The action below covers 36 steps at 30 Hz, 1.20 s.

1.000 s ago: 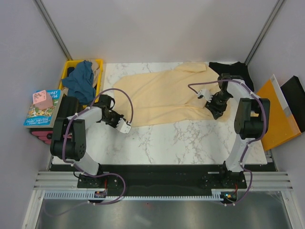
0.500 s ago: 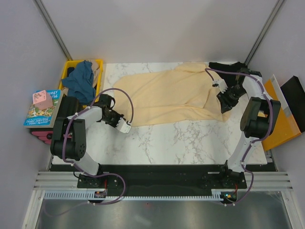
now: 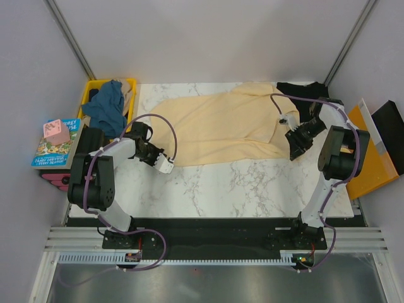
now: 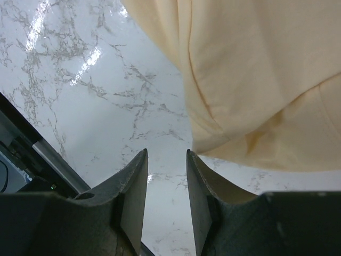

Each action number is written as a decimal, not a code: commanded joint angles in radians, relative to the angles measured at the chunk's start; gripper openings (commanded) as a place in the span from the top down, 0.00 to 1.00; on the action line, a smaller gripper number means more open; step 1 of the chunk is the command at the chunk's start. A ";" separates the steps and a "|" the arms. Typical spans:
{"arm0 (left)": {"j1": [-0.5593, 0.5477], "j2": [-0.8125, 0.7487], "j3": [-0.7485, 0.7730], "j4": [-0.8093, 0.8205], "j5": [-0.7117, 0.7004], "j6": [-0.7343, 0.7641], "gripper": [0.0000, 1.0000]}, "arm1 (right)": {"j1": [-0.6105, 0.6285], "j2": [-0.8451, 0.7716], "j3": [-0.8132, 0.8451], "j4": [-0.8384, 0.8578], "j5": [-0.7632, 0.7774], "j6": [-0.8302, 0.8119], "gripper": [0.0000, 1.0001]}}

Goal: Fold and stack the t-shirts
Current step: Fold the tshirt

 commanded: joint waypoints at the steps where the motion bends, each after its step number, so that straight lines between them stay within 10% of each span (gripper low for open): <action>1: 0.000 0.007 0.030 -0.015 -0.012 0.023 0.81 | -0.043 0.006 0.008 -0.042 -0.036 -0.028 0.58; 31: -0.009 0.006 0.043 -0.026 -0.011 0.018 0.83 | -0.052 0.096 0.042 0.158 -0.022 0.061 0.61; 36: -0.009 0.001 0.034 -0.032 -0.018 0.021 0.90 | -0.051 0.106 0.049 0.167 -0.036 0.074 0.85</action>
